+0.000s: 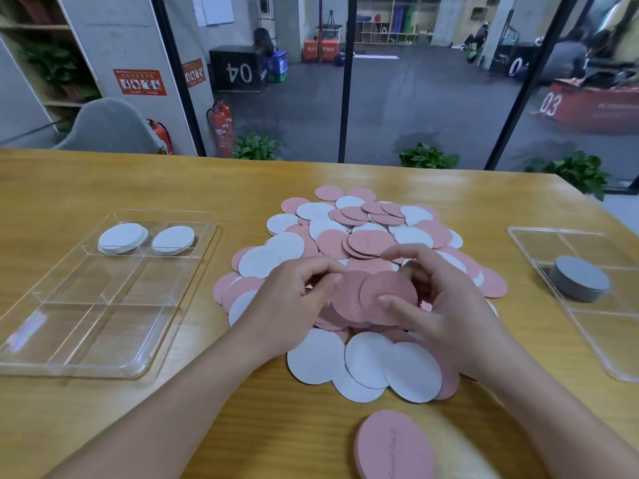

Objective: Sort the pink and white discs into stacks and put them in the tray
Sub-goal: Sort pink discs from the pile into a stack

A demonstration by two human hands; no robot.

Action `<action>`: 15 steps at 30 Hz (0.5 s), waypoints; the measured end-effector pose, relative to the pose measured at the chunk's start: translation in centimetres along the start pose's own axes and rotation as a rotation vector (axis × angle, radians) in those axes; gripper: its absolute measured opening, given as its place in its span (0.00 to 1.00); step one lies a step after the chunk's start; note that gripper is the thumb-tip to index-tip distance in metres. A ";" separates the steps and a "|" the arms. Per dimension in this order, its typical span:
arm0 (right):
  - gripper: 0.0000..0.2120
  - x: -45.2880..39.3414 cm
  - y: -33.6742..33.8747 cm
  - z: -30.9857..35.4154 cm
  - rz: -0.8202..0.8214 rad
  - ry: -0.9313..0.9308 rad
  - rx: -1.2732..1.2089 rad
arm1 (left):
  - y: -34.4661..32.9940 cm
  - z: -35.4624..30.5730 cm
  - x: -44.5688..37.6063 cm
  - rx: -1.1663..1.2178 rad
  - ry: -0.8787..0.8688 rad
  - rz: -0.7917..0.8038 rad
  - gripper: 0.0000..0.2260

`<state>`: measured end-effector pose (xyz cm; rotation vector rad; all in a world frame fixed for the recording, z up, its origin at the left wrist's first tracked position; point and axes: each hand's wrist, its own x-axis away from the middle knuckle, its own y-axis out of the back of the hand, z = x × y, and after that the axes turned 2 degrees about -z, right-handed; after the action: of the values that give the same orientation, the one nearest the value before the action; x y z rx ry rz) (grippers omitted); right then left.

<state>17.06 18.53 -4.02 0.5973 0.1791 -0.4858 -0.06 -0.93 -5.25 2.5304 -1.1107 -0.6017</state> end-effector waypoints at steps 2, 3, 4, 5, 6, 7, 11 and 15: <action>0.24 0.0 0.1 -0.3 0.003 -0.008 0.007 | -0.4 -0.4 -0.1 -0.022 -0.011 -0.003 0.10; 0.23 0.0 0.2 -0.4 -0.003 -0.005 0.034 | -0.6 -0.5 -0.3 -0.019 -0.009 -0.001 0.10; 0.20 0.0 0.3 -0.6 -0.005 0.009 0.086 | -0.7 -0.7 -0.5 -0.005 -0.005 0.012 0.11; 0.17 0.1 0.4 -0.8 0.001 0.027 0.151 | -0.8 -0.9 -0.7 0.011 -0.006 0.041 0.11; 0.13 0.1 0.6 -1.0 0.006 0.052 0.220 | -0.8 -1.1 -1.0 0.020 -0.014 0.079 0.11; 0.09 0.0 0.9 -1.2 0.006 0.066 0.274 | -1.0 -1.5 -1.2 0.017 -0.025 0.122 0.12; 0.08 0.0 2.2 -2.3 0.001 0.040 0.283 | -2.2 -1.9 -2.8 -0.102 -0.042 0.100 0.14; 0.06 0.1 1.9 -2.6 0.136 0.052 0.361 | -3.6 -0.3 -6.3 -0.403 -0.114 -0.002 0.13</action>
<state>18.03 21.33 -5.25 0.9694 0.0988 -0.3730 -1.48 6.15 -4.96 2.1735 -0.9137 -0.8812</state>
